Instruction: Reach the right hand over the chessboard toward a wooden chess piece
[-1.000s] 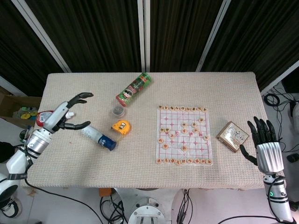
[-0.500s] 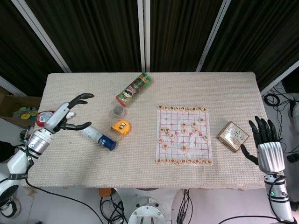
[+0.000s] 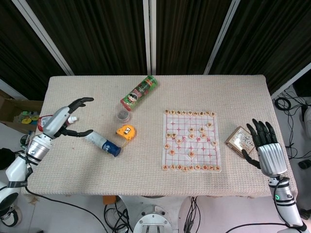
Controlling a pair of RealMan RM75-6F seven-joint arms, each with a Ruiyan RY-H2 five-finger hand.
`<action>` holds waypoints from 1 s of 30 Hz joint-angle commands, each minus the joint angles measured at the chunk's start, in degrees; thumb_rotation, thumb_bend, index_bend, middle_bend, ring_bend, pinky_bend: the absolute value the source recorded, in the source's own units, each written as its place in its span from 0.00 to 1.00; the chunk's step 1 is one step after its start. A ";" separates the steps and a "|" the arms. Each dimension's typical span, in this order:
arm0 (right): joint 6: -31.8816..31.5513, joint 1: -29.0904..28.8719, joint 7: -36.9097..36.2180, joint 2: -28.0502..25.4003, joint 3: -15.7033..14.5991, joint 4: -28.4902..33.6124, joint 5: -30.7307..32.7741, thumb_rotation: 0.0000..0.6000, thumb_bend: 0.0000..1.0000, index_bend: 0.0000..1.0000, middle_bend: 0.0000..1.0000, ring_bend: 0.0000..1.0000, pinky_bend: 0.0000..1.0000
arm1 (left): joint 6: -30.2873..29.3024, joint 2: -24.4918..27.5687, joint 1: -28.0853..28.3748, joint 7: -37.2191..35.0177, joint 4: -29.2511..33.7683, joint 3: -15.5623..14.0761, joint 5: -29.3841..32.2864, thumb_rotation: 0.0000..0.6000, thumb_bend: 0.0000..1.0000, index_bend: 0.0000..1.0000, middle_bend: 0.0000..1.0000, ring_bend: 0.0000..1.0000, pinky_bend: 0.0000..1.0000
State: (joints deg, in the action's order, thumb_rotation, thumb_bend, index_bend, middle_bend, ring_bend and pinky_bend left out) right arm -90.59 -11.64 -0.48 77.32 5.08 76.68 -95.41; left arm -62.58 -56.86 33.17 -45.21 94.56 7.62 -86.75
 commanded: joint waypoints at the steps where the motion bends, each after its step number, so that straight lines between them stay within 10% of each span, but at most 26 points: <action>1: 9.32 -3.89 5.31 -5.07 -0.45 9.17 1.53 1.00 0.24 0.15 0.00 0.00 0.00 | -2.29 -3.23 -2.15 18.36 -3.51 -0.90 3.60 1.00 0.18 0.14 0.13 0.11 0.19; 8: 24.08 -10.21 18.52 -6.77 1.33 18.29 10.38 1.00 0.25 0.30 0.00 0.00 0.00 | -12.93 -10.16 -7.62 37.87 -9.29 -3.52 1.02 1.00 0.18 0.14 0.12 0.11 0.19; 30: 32.70 -21.18 35.43 13.04 4.19 5.60 24.43 1.00 0.28 0.37 0.00 0.00 0.00 | -14.56 -13.38 -12.12 38.02 -12.11 -7.09 -2.08 1.00 0.18 0.14 0.12 0.11 0.19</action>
State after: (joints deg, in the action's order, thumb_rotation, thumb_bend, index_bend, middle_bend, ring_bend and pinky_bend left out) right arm -58.22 -32.13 34.39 89.45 9.14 83.24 -71.58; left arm -77.22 -70.17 21.11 -7.15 82.53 0.57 -88.89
